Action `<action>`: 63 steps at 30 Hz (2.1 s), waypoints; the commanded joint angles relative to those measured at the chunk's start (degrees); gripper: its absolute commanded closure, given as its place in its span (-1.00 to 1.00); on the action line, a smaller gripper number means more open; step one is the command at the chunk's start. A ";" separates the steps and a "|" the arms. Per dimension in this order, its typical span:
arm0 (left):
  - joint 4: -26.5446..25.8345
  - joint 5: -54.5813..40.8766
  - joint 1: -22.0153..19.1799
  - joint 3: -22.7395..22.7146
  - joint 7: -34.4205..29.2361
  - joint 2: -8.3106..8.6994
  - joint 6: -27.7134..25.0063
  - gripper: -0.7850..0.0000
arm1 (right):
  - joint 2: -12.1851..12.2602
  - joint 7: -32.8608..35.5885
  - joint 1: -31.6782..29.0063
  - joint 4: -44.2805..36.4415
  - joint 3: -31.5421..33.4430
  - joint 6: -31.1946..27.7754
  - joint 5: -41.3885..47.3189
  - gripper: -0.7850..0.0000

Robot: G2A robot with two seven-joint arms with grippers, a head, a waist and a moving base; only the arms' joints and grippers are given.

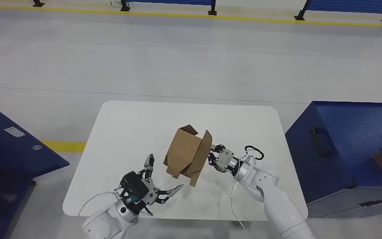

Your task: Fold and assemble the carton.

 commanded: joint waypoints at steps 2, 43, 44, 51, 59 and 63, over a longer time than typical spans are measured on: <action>0.28 -0.62 -0.83 0.15 0.88 -0.28 2.03 -1.00 | -0.04 0.31 -0.22 -0.19 0.16 0.02 -0.35 1.00; -2.77 -0.13 -1.88 2.40 -2.12 -2.18 9.02 -0.25 | -0.57 4.71 -2.87 -3.33 1.15 -1.46 -6.87 1.00; -2.82 -0.03 -1.89 2.63 -1.91 -2.24 9.10 -0.04 | -0.59 4.97 -2.96 -3.42 1.10 -1.50 -6.99 1.00; -2.45 0.71 -1.91 3.07 -0.58 -2.48 9.04 -0.02 | -1.02 4.98 -3.35 -2.96 0.97 -2.64 -4.83 1.00; -1.36 2.94 -2.18 3.67 -0.65 -2.70 9.14 -0.11 | -1.55 3.94 -3.30 -2.56 0.19 -1.07 -1.77 1.00; -1.08 4.21 -2.28 4.20 -0.44 -2.79 8.90 -0.21 | -1.73 3.37 -3.33 -2.62 0.27 -0.05 0.31 1.00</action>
